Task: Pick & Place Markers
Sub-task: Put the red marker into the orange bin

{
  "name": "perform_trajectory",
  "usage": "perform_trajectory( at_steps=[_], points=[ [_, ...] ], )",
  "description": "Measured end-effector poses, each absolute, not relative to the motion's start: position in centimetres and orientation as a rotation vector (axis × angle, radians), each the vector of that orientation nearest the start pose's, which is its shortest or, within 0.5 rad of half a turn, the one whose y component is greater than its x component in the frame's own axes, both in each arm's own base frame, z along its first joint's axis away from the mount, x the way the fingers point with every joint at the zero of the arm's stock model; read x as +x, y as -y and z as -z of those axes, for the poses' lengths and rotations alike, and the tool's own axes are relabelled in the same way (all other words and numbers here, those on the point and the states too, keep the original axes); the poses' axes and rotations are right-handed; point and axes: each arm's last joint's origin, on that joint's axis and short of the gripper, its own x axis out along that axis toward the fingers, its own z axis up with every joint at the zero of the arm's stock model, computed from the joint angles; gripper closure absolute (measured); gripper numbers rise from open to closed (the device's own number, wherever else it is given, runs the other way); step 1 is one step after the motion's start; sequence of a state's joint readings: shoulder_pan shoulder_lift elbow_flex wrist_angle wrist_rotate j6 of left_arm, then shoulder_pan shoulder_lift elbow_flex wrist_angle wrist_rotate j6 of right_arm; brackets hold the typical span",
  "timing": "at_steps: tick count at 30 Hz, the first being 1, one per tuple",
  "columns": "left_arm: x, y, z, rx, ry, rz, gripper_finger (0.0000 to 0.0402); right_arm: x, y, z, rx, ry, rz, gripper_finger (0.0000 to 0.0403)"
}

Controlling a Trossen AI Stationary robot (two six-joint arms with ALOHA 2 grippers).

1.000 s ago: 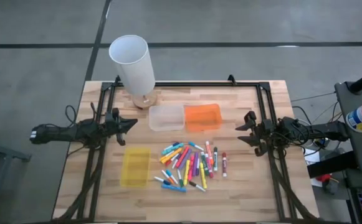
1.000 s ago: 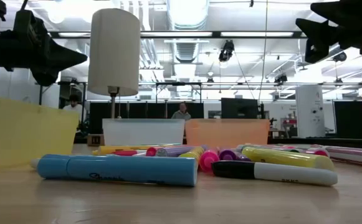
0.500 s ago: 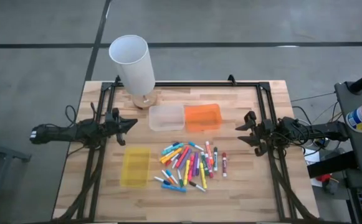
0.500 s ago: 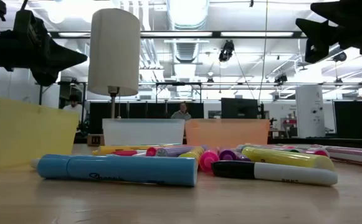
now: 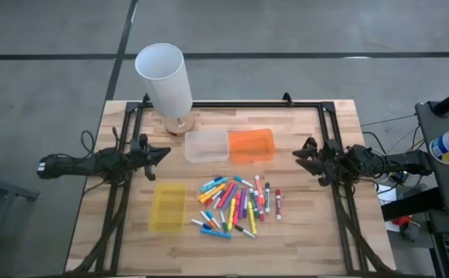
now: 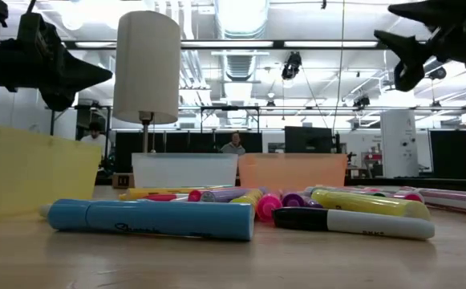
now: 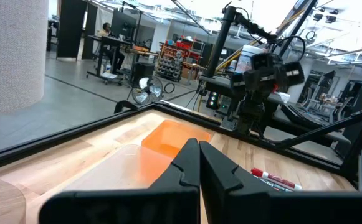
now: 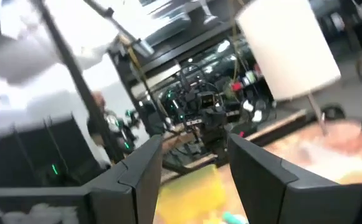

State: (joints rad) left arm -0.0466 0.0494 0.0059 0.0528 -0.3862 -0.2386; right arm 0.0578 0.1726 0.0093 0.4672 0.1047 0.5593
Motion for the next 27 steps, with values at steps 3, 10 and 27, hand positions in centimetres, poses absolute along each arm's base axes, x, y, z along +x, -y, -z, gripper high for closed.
perform_trajectory(
  at_steps=[3, 10, 27],
  points=[
    [9.9, -0.6, -16.7, -0.238, 0.05, -0.337, 0.0402, 10.3, -0.2, -19.8, 0.829, 0.334, -0.046, 0.0229],
    [9.9, -0.6, -16.7, -0.238, 0.05, -0.337, 0.0402, 10.3, 0.1, -19.9, 1.136, 0.393, -0.005, 0.0229],
    [9.6, -0.7, -18.7, -0.452, 0.28, -0.299, 0.0402, 9.5, 0.5, -22.4, 1.394, 0.632, -0.054, 0.0229]
  ],
)
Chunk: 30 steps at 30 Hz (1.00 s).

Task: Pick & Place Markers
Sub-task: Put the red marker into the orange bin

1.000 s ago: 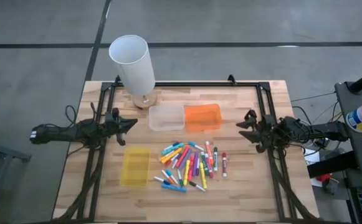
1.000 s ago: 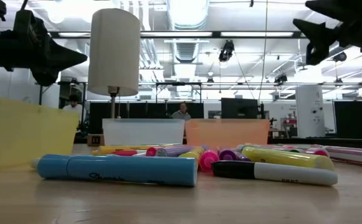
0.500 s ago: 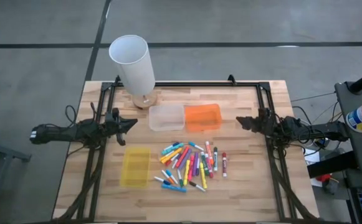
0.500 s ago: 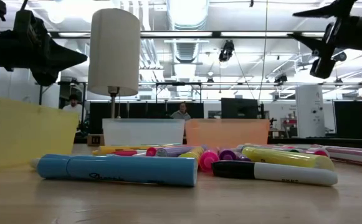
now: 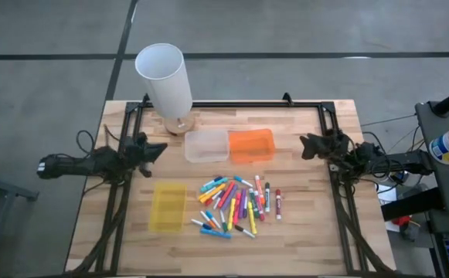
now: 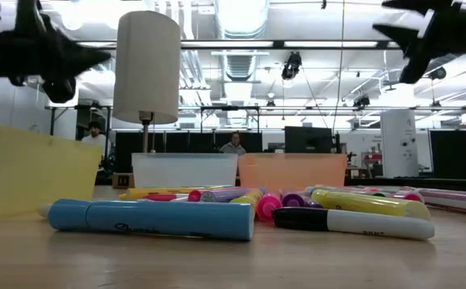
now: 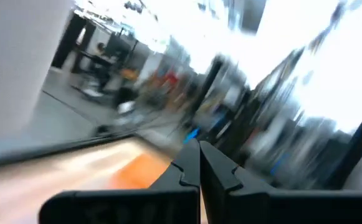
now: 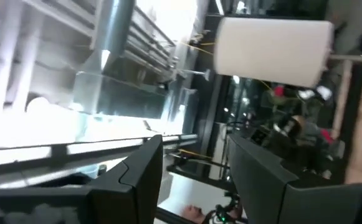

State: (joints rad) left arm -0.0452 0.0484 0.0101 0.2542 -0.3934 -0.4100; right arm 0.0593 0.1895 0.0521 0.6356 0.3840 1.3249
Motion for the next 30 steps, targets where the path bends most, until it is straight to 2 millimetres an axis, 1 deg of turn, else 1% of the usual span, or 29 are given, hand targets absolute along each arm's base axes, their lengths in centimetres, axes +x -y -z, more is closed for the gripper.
perform_trajectory(
  at_steps=[3, 5, 7, 10, 13, 18, 21, 24, 26, 30],
  points=[
    [9.3, -0.7, -19.8, -0.743, 0.399, -0.235, 0.0402, 9.7, 0.4, -23.6, 1.336, 0.607, -0.07, 0.0229],
    [9.1, -0.8, -20.6, -0.877, 0.467, -0.213, 0.0402, 10.1, 0.2, -24.3, 1.328, 0.546, -0.13, 0.0229],
    [9.0, -0.9, -20.7, -0.947, 0.496, -0.229, 0.0402, 10.6, 0.0, -25.0, 1.306, 0.497, -0.139, 0.0229],
    [9.0, -0.9, -20.7, -1.004, 0.506, -0.229, 0.0402, 11.8, -0.1, -25.7, 1.297, 0.392, -0.062, 0.023],
    [9.0, -0.9, -20.7, -1.087, 0.523, -0.207, 0.0402, 13.6, -0.4, -25.7, 1.386, 0.154, 0.017, 0.0232],
    [9.0, -0.9, -20.7, -1.322, 0.558, -0.147, 0.0402, 16.3, -1.4, -25.5, 1.477, -0.381, 0.081, 0.0238],
    [9.0, -0.9, -20.7, -1.407, 0.571, -0.122, 0.0402, 17.7, -2.1, -25.0, 1.499, -0.649, 0.18, 0.0242],
    [9.0, -0.9, -20.7, -1.417, 0.574, -0.121, 0.0402, 19.1, -2.8, -24.9, 1.505, -0.812, 0.279, 0.0246],
    [9.0, -0.9, -20.8, -1.431, 0.586, -0.112, 0.0402, 20.2, -3.3, -24.9, 1.503, -0.889, 0.342, 0.0249],
    [8.9, -0.9, -21.1, -1.483, 0.607, -0.084, 0.0402, 22.1, -4.4, -24.0, 1.486, -1.049, 0.5, 0.0253]
  ],
)
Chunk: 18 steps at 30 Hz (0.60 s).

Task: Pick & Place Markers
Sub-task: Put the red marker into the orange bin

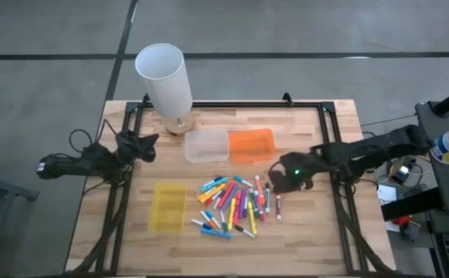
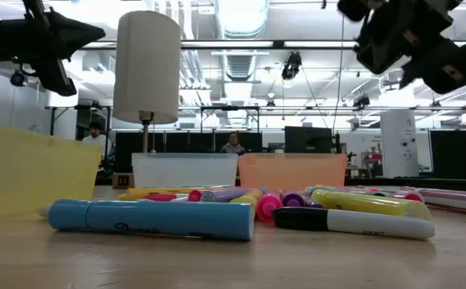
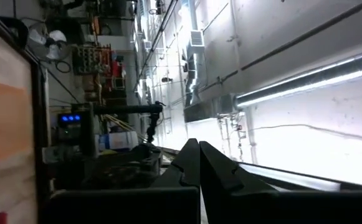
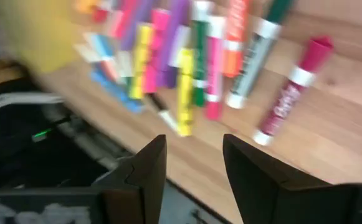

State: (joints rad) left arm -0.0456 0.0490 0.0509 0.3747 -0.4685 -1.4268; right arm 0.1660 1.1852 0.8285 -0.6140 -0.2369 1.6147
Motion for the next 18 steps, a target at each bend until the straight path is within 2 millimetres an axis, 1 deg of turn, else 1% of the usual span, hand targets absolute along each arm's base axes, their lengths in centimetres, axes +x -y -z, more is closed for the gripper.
perform_trajectory(
  at_steps=[2, 6, 9, 14, 18],
  points=[
    [8.8, -0.9, -21.4, -1.514, 0.617, -0.057, 0.0402, 23.1, -5.1, -23.4, 1.476, -1.126, 0.571, 0.0252],
    [8.8, -0.7, -21.6, -1.53, 0.591, 0.001, 0.0402, 24.8, -6.4, -22.4, 1.423, -1.248, 0.652, 0.0253],
    [8.8, -0.7, -21.6, -1.538, 0.583, 0.012, 0.0402, 25.8, -7.2, -21.1, 1.362, -1.339, 0.74, 0.0256],
    [8.8, -0.7, -21.6, -1.595, 0.575, 0.043, 0.0402, 27.5, -8.3, -18.9, 1.255, -1.451, 0.823, 0.0257],
    [8.8, -0.7, -21.6, -1.604, 0.572, 0.052, 0.0402, 28.6, -8.6, -17.6, 1.162, -1.524, 0.836, 0.0259]
  ],
)
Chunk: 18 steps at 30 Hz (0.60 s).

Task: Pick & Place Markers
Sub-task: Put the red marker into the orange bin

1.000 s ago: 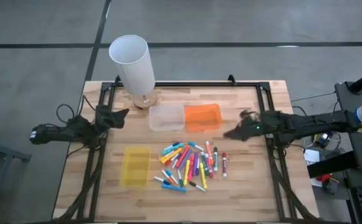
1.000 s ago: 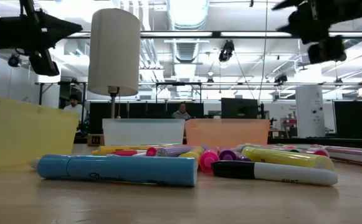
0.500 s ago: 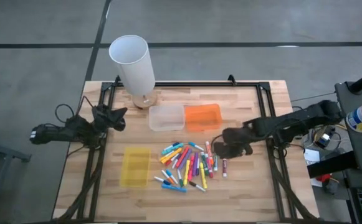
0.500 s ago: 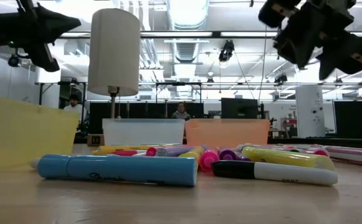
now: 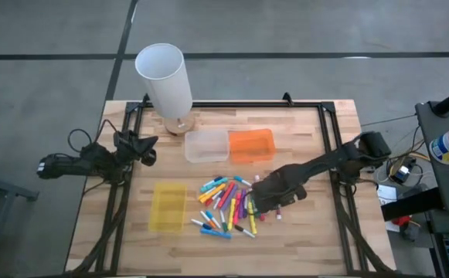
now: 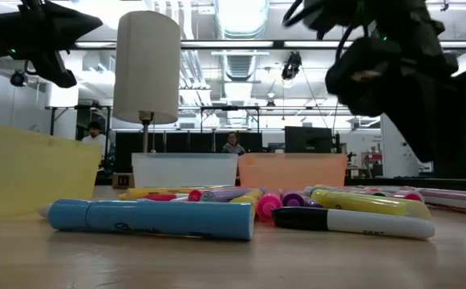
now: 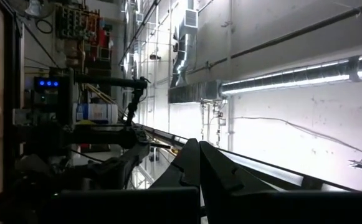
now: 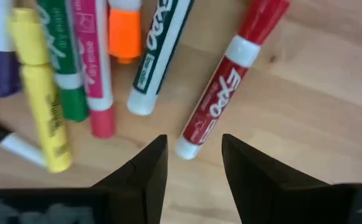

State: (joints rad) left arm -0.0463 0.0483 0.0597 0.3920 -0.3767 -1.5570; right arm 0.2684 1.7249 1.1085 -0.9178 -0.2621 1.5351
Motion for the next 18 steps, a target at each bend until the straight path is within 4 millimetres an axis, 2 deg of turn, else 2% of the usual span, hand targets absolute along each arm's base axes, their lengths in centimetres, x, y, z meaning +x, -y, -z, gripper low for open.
perform_trajectory(
  at_steps=[5, 12, 18],
  points=[
    [8.8, -0.7, -21.6, -1.604, 0.572, 0.052, 0.0402, 29.3, -9.0, -16.6, 1.05, -1.622, 0.873, 0.0266],
    [8.8, -0.6, -21.7, -1.602, 0.554, 0.072, 0.0402, 30.1, -9.3, -15.7, 1.024, -1.643, 0.879, 0.0274],
    [8.8, -0.6, -21.7, -1.601, 0.555, 0.072, 0.0402, 29.6, -9.1, -15.1, 1.01, -1.638, 0.922, 0.028]
  ],
)
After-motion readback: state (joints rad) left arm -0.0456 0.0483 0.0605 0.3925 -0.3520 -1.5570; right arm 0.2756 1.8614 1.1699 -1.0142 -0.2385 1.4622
